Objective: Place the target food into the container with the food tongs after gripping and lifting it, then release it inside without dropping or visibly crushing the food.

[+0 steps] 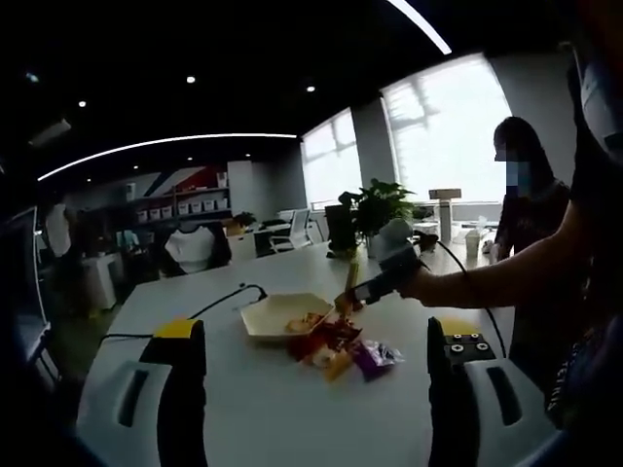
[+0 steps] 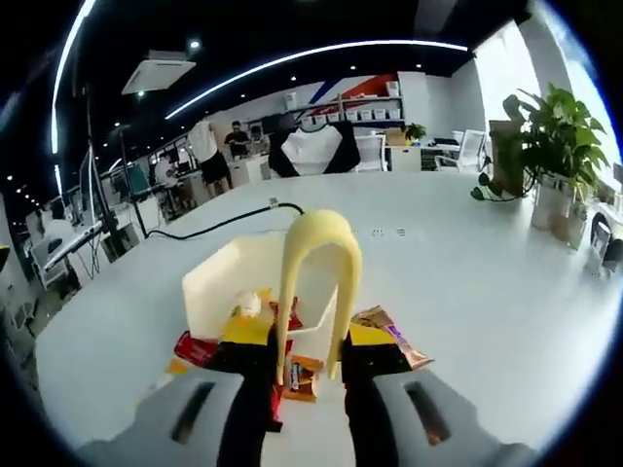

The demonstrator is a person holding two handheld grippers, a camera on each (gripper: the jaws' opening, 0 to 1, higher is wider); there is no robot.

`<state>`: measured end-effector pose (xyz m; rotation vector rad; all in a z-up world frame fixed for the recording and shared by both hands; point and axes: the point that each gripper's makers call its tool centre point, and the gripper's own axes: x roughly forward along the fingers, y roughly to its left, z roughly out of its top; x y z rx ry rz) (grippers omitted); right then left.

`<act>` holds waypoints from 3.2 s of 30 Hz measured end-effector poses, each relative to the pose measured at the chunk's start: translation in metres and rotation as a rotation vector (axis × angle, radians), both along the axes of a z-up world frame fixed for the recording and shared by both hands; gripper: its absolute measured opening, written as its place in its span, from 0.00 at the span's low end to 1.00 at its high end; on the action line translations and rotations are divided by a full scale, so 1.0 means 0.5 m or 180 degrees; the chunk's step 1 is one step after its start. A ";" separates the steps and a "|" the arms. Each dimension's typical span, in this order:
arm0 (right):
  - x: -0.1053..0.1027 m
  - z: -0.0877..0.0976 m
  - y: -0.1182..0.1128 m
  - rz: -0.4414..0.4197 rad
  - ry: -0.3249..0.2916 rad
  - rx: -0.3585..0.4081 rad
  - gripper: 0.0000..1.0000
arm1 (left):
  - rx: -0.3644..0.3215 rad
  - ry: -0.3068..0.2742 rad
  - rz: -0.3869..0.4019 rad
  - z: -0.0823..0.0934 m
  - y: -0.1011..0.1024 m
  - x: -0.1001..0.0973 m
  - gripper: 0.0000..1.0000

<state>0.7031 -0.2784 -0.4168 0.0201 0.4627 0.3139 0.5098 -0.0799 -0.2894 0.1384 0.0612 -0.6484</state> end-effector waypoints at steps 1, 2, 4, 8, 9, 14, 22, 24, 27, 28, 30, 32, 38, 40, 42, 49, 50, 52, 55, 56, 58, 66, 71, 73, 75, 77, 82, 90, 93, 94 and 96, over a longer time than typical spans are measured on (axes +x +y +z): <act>-0.002 -0.009 0.000 0.0001 0.0046 -0.0086 0.23 | -0.0032 0.0000 -0.0008 0.003 0.000 -0.001 1.00; 0.003 -0.006 -0.002 -0.0003 -0.0019 -0.0141 0.23 | -0.0043 -0.0003 -0.0009 0.004 -0.001 0.000 1.00; 0.005 -0.004 0.002 -0.0019 -0.0018 -0.0087 0.23 | -0.0029 -0.0008 0.0006 0.004 0.000 0.001 1.00; 0.011 -0.004 0.003 -0.0016 -0.0055 -0.0153 0.22 | -0.0022 0.0004 -0.0013 0.002 -0.004 0.001 1.00; 0.011 -0.005 0.003 -0.0019 -0.0049 -0.0159 0.22 | -0.0020 0.0004 -0.0018 0.002 -0.005 0.001 1.00; 0.011 -0.007 -0.002 0.0106 -0.0010 -0.0205 0.17 | -0.0024 0.0010 -0.0030 0.001 -0.008 0.001 1.00; 0.016 -0.007 -0.016 0.0107 -0.0118 -0.0080 0.14 | -0.0011 0.0046 -0.0018 -0.005 -0.005 0.000 0.99; 0.016 -0.007 -0.016 0.0099 -0.0107 -0.0069 0.14 | 0.0014 0.0044 -0.0012 -0.008 -0.005 0.001 0.99; 0.016 -0.007 -0.015 0.0130 -0.0098 -0.0109 0.14 | 0.0011 0.0045 -0.0006 -0.007 -0.003 0.000 0.99; 0.018 -0.006 -0.016 0.0107 -0.0084 -0.0060 0.14 | 0.0014 0.0042 -0.0006 -0.007 -0.003 0.000 0.99; 0.017 -0.003 -0.013 0.0126 -0.0075 0.0037 0.14 | 0.0026 0.0042 0.0005 -0.007 0.000 0.001 0.99; 0.012 0.002 -0.012 0.0130 -0.0097 -0.0009 0.14 | 0.0039 0.0066 0.0013 -0.011 0.002 0.002 0.99; 0.015 0.039 -0.016 0.0142 -0.0230 -0.0034 0.14 | 0.0031 0.0065 0.0014 -0.013 0.003 0.003 0.99; 0.023 0.057 -0.021 0.0079 -0.0279 0.0111 0.14 | 0.0040 0.0070 0.0015 -0.014 0.003 0.003 0.99; 0.029 0.068 -0.023 0.0091 -0.0292 0.0071 0.15 | 0.0031 0.0068 0.0009 -0.013 0.003 0.002 0.99; 0.059 0.112 -0.014 0.0122 -0.0422 0.0024 0.15 | 0.0022 0.0076 -0.0013 -0.018 -0.002 -0.001 0.98; 0.063 0.112 -0.010 0.0131 -0.0394 -0.0004 0.15 | 0.0012 0.0079 -0.0020 -0.018 -0.003 -0.002 0.98; 0.072 0.119 -0.001 0.0168 -0.0415 -0.0028 0.15 | 0.0011 0.0076 -0.0034 -0.018 -0.005 0.000 0.98; 0.087 0.126 0.009 0.0221 -0.0435 -0.0071 0.15 | -0.0003 0.0084 -0.0034 -0.012 -0.009 0.004 0.98; 0.095 0.126 0.013 0.0233 -0.0431 -0.0059 0.15 | -0.0007 0.0059 -0.0038 -0.008 -0.010 0.004 0.98; 0.107 0.129 0.023 0.0269 -0.0411 -0.0023 0.15 | -0.0005 0.0018 -0.0050 0.001 -0.013 0.006 0.98; 0.144 0.131 0.061 0.0448 -0.0405 -0.0128 0.15 | 0.0026 -0.0021 -0.0139 0.001 -0.025 0.003 1.00; 0.148 0.116 0.067 0.0449 -0.0334 -0.0138 0.15 | 0.0026 0.0025 -0.0104 -0.005 -0.021 -0.001 1.00; 0.146 0.111 0.064 0.0454 -0.0305 -0.0135 0.15 | 0.0030 0.0026 -0.0090 -0.004 -0.017 -0.002 1.00; 0.138 0.117 0.056 0.0441 -0.0341 -0.0115 0.15 | 0.0046 0.0028 -0.0067 -0.005 -0.013 -0.002 1.00; 0.137 0.128 0.038 0.0419 -0.0382 -0.0106 0.16 | 0.0040 0.0024 -0.0056 -0.004 -0.011 -0.003 1.00; 0.130 0.131 -0.032 0.0353 -0.0392 -0.0177 0.16 | 0.0047 0.0042 -0.0058 -0.009 -0.014 -0.004 1.00; 0.103 0.107 -0.108 0.0197 -0.0277 -0.0094 0.18 | 0.0044 0.0057 -0.0070 -0.013 -0.022 -0.003 0.99; 0.092 0.099 -0.115 0.0206 -0.0233 -0.0049 0.18 | 0.0056 0.0064 -0.0078 -0.015 -0.024 -0.003 0.99; 0.090 0.096 -0.115 0.0222 -0.0223 -0.0050 0.19 | 0.0057 0.0070 -0.0076 -0.015 -0.025 -0.003 0.99; 0.085 0.088 -0.113 0.0259 -0.0185 -0.0070 0.20 | 0.0056 0.0074 -0.0077 -0.015 -0.025 -0.003 0.99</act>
